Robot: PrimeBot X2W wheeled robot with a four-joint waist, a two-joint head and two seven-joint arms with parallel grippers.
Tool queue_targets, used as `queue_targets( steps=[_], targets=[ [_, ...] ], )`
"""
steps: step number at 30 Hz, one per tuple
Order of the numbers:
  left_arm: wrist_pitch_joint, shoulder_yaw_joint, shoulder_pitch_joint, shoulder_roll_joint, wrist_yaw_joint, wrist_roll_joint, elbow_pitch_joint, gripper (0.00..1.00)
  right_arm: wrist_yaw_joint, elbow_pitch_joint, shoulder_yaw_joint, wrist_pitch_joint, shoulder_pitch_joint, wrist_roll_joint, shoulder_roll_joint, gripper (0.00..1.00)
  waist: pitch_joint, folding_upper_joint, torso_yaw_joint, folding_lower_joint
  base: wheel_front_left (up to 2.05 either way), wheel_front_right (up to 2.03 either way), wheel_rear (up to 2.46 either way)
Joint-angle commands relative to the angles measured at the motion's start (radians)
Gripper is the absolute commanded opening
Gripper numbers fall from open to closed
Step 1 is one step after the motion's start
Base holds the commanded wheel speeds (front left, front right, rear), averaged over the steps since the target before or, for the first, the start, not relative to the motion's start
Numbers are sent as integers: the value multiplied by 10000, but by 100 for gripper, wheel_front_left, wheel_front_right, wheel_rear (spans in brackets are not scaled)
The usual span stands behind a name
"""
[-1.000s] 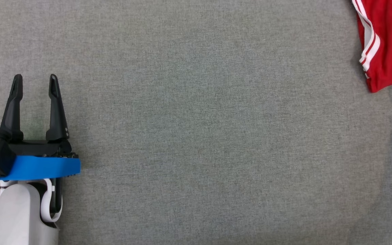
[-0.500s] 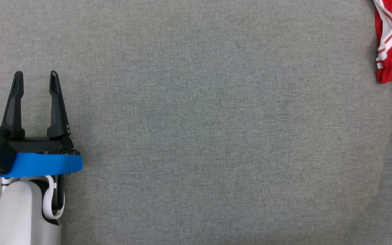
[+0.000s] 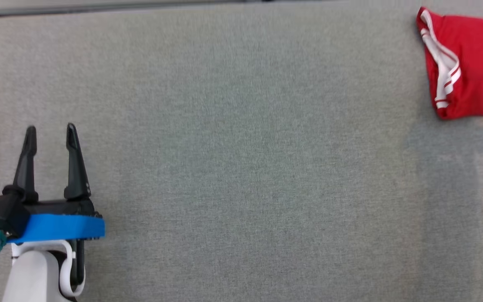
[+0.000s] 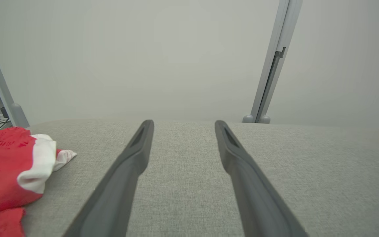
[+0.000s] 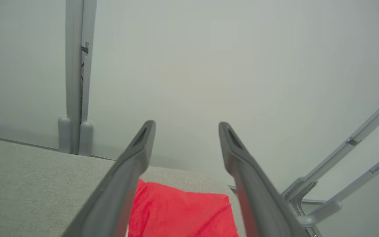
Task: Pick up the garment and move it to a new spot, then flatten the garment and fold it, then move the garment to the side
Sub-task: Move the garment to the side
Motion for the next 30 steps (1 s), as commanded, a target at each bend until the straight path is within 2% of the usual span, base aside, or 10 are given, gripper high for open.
queue_targets(
  steps=[1,9,16,30],
  targets=[
    [-48,43,99,11,3,50,20,100,-2,-36,61,-107,174,103,43,100,-253,0,-158,0,0,0,0],
    [-47,134,893,-141,100,183,237,100,-2,-344,1471,-1261,1418,973,969,100,-1483,0,-24,0,0,0,0],
    [-47,70,1350,-246,203,243,398,100,-2,-1065,2137,-1635,3231,1368,1906,100,-2294,0,180,0,0,0,0],
    [71,-233,1921,-300,313,211,530,100,-1,-2696,1857,-1507,6377,1684,3105,100,-3188,0,177,0,0,0,0]
  ],
)
